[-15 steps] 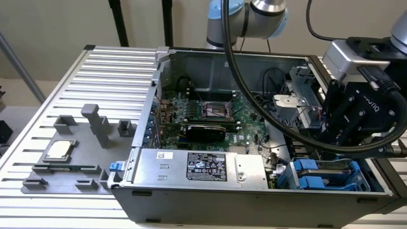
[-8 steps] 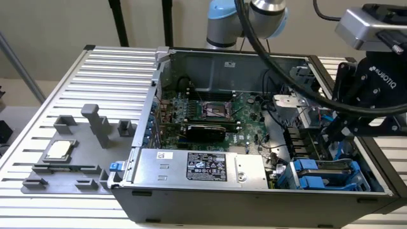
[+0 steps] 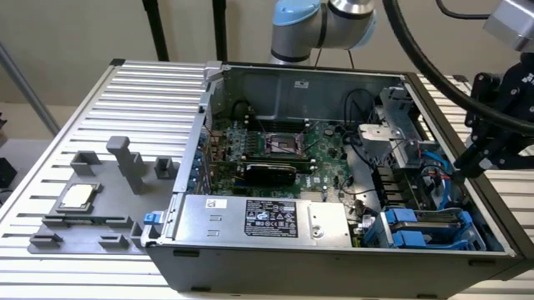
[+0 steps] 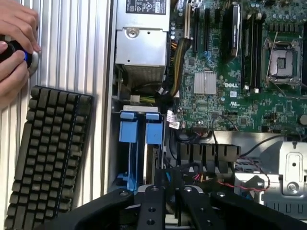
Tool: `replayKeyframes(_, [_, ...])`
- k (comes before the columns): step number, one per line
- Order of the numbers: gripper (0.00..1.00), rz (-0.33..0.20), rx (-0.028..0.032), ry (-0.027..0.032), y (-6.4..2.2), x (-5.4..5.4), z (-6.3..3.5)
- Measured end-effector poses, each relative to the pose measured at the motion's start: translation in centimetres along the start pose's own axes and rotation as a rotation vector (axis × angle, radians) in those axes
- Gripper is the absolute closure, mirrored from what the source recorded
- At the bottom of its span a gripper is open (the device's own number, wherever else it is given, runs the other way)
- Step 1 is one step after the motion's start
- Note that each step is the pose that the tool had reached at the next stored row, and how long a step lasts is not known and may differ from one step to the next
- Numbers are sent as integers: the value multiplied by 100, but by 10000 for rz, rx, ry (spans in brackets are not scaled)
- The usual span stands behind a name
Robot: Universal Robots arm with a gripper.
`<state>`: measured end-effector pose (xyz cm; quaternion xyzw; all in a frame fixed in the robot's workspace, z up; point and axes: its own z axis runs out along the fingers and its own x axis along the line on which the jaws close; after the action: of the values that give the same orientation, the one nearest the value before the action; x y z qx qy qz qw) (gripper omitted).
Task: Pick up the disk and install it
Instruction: 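Insert the first disk wire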
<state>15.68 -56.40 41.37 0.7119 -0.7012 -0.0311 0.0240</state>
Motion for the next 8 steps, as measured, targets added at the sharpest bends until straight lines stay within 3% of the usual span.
replayKeyframes(5, [100, -16, 3, -198, -225, 0, -13])
replayKeyframes(8, [100, -17, 3, -213, -365, 2, 2])
